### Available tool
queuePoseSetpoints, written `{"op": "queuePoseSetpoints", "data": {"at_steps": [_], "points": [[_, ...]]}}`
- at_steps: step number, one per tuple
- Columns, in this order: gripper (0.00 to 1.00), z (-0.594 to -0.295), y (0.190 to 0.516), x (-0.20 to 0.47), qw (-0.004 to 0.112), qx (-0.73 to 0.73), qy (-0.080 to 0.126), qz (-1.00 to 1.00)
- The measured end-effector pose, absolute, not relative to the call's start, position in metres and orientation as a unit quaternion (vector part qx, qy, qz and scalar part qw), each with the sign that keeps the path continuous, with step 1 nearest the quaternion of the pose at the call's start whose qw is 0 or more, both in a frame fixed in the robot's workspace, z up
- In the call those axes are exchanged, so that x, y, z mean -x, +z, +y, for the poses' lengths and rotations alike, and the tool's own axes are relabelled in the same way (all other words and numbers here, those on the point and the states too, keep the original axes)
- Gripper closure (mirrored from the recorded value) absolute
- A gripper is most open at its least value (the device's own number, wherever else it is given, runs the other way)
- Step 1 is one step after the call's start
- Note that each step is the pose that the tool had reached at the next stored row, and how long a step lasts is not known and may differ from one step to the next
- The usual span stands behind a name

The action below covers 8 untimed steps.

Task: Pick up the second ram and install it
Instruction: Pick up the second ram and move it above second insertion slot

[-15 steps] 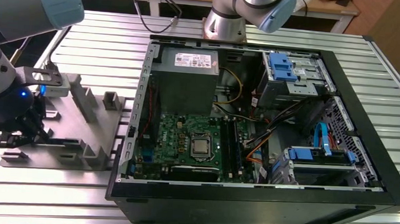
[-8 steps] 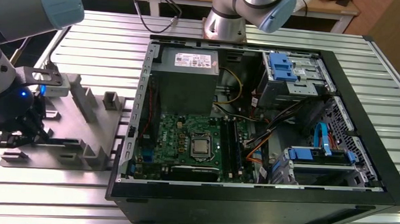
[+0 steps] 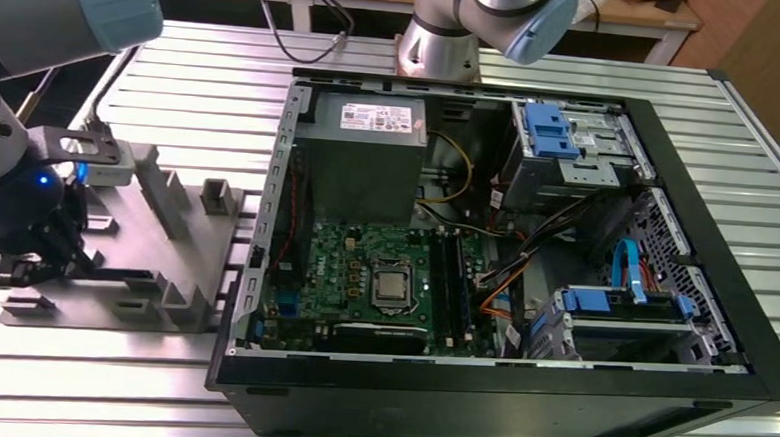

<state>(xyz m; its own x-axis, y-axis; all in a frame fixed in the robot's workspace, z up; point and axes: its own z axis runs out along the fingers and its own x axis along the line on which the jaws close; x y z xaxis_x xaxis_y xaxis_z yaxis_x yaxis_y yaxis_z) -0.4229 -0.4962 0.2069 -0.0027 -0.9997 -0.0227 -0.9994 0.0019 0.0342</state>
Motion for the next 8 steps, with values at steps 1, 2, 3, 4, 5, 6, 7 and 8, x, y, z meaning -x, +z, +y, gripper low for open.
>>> {"op": "queuePoseSetpoints", "data": {"at_steps": [1,2,3,4,5,6,7,8], "points": [[0.92,-0.496,0.208,0.423,0.004,-0.706,-0.02,-0.708],[0.92,-0.496,0.21,0.423,0.004,-0.706,-0.02,-0.708],[0.92,-0.496,0.211,0.423,0.004,-0.706,-0.02,-0.708],[0.92,-0.496,0.213,0.423,0.004,-0.706,-0.02,-0.708],[0.92,-0.496,0.215,0.423,0.004,-0.706,-0.02,-0.708],[0.92,-0.496,0.217,0.423,0.004,-0.706,-0.02,-0.708],[0.92,-0.496,0.219,0.423,0.004,-0.706,-0.02,-0.708],[0.92,-0.496,0.221,0.423,0.004,-0.706,-0.02,-0.708]]}}
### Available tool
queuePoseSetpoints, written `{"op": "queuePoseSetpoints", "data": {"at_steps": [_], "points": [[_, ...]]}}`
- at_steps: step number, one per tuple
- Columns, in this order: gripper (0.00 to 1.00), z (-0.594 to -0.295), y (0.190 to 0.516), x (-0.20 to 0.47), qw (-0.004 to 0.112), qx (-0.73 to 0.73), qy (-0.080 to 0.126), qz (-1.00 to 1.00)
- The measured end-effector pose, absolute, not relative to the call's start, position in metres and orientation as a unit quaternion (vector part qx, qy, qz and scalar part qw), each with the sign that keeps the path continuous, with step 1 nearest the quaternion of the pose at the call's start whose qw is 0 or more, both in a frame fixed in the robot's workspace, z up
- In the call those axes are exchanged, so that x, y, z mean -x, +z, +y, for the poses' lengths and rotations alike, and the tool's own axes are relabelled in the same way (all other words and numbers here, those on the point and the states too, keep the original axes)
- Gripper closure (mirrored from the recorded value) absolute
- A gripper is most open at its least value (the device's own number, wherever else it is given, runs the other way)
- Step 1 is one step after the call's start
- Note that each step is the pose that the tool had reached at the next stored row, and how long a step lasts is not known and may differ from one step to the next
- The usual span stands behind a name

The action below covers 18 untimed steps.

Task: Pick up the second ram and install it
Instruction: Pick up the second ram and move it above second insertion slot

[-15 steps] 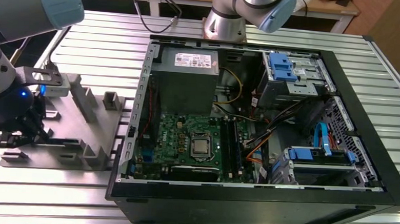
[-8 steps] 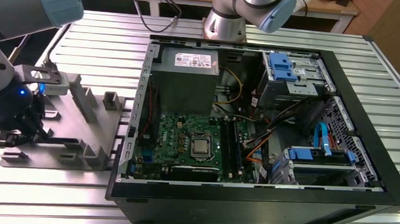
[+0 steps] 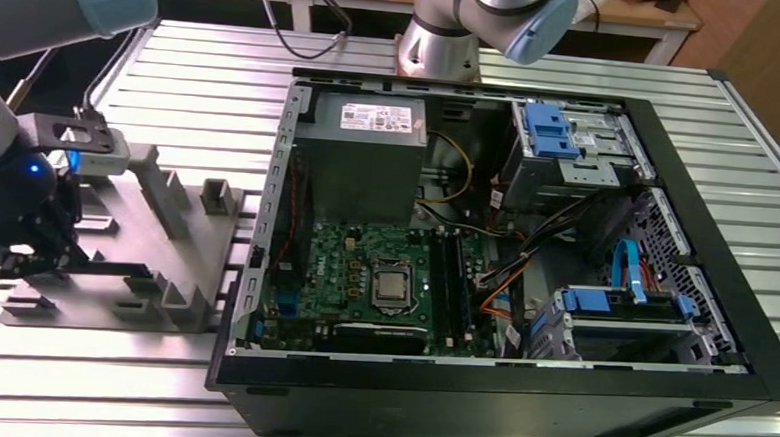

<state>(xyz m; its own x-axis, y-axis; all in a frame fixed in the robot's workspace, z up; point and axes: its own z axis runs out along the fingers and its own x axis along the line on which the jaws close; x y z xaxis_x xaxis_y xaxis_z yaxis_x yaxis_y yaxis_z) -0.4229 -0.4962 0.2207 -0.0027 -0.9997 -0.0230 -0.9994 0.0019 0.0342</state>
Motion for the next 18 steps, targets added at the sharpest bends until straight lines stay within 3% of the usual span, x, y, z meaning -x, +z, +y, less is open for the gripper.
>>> {"op": "queuePoseSetpoints", "data": {"at_steps": [18], "points": [[0.92,-0.496,0.258,0.423,0.001,-0.704,-0.019,-0.71]]}}
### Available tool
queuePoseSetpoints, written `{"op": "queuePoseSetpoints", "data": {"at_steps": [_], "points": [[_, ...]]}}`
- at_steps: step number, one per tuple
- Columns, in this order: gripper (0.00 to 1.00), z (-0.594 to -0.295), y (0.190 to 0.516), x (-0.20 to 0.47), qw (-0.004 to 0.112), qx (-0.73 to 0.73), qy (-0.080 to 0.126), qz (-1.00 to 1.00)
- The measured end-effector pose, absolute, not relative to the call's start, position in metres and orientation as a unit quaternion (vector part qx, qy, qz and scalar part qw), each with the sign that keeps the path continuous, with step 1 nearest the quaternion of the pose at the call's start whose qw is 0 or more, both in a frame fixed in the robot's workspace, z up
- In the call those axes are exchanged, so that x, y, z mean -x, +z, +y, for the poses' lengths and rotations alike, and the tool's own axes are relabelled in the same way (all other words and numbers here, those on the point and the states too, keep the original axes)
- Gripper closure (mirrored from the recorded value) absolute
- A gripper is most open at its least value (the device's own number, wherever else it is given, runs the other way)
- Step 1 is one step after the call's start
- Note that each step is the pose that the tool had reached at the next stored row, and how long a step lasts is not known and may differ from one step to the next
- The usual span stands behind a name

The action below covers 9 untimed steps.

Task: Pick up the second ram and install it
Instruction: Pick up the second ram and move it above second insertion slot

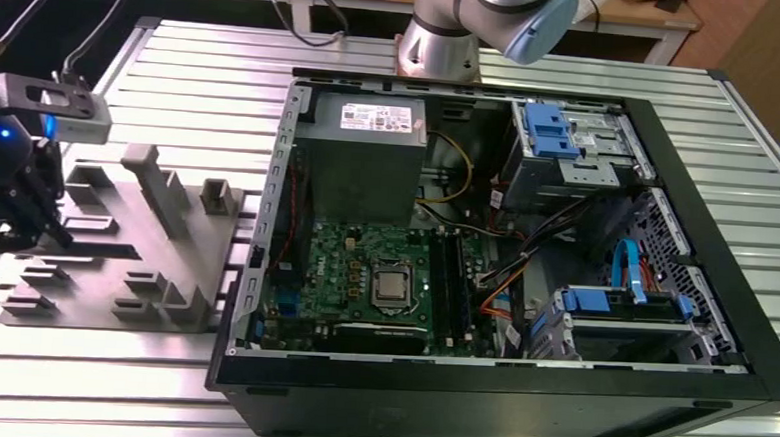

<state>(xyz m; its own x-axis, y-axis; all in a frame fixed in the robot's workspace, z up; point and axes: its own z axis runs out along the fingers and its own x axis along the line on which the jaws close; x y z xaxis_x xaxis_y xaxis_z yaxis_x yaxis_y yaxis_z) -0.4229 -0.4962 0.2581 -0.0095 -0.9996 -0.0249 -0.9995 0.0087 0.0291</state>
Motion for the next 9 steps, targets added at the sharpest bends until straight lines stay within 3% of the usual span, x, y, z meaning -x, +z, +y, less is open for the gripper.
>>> {"op": "queuePoseSetpoints", "data": {"at_steps": [9], "points": [[0.92,-0.496,0.278,0.423,0.0,-0.699,-0.018,-0.715]]}}
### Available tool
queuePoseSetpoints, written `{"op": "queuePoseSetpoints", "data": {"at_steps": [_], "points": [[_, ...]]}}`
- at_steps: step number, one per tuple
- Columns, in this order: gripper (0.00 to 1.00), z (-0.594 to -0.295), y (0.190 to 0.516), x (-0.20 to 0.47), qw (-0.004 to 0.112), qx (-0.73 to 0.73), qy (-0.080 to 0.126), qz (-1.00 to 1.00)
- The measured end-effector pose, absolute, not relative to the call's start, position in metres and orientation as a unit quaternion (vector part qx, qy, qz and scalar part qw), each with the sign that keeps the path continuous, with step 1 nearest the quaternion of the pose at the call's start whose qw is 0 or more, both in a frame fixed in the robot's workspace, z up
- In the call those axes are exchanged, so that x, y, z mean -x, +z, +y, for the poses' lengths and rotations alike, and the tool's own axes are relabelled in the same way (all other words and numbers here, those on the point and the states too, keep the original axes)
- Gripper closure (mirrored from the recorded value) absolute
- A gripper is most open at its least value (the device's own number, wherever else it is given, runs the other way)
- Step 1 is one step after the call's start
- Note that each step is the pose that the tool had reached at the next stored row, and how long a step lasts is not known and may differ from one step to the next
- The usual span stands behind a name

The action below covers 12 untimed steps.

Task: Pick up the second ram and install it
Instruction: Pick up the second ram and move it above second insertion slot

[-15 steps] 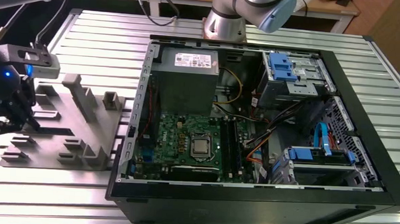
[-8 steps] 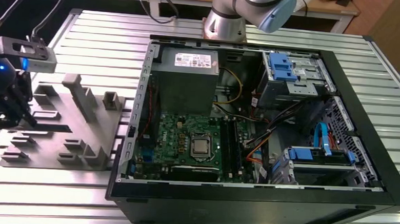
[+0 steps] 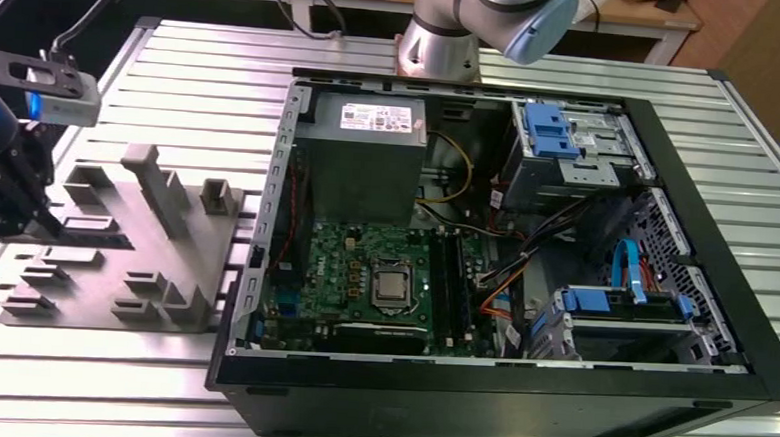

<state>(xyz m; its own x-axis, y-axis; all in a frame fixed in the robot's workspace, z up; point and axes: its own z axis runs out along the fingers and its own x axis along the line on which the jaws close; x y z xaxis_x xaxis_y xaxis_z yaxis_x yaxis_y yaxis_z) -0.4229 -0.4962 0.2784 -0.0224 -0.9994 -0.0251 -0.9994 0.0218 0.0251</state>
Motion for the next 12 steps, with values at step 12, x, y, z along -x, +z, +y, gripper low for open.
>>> {"op": "queuePoseSetpoints", "data": {"at_steps": [12], "points": [[0.92,-0.496,0.311,0.423,0.001,0.698,0.017,0.715]]}}
